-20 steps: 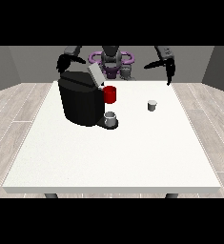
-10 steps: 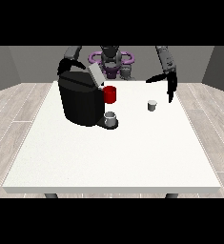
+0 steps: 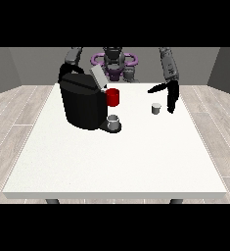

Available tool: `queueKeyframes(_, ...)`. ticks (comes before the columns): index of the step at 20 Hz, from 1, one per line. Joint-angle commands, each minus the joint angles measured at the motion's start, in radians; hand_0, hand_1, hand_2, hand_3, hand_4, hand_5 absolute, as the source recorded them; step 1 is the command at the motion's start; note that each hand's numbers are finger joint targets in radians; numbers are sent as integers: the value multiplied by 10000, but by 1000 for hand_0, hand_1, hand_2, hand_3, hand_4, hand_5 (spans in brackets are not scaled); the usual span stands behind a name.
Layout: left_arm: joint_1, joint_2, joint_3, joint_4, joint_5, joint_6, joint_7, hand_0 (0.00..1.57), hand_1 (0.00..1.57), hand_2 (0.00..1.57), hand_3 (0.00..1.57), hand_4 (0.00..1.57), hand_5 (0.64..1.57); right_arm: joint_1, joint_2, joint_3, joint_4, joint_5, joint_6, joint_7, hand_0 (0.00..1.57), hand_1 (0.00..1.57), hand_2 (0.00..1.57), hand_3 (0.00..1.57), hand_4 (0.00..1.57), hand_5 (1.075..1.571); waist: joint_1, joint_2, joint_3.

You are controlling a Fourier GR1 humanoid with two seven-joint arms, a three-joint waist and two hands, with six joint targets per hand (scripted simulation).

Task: Insert the coffee pod into the coffee machine and close the lid

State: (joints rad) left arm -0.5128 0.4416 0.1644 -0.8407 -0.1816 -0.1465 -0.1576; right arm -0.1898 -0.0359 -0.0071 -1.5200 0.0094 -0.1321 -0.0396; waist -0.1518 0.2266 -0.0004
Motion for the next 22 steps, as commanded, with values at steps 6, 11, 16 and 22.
queueKeyframes(6, -421, 71, -148, 1610, -991, 610, -605, 695, 695, 778, 429, 0, 1571, 171, 340, 477, 278, 514, -653, -109, 0, 0, 0, 0, 356, 1571, -57, 10, -1)
queueKeyframes(11, -776, 449, -677, 1577, -1789, 681, -460, 634, 634, 756, 487, 0, 1571, -606, 0, -394, 859, -56, -216, -335, 0, 0, 0, 0, 432, 1571, 72, 268, 5)
queueKeyframes(16, -429, 19, -1168, 2189, -2607, 1314, -829, 547, 547, 697, 454, 0, 1571, -145, 227, 238, 359, 432, -475, 492, 0, 0, 0, 0, 476, 1571, -6, -281, 0)
queueKeyframes(22, -730, -327, -921, 2752, -2937, 2652, -1417, 719, 719, 864, 649, 229, 1571, 80, 127, 258, -28, 330, -275, 574, 0, 0, 0, 0, 524, 1571, -343, -124, -1)
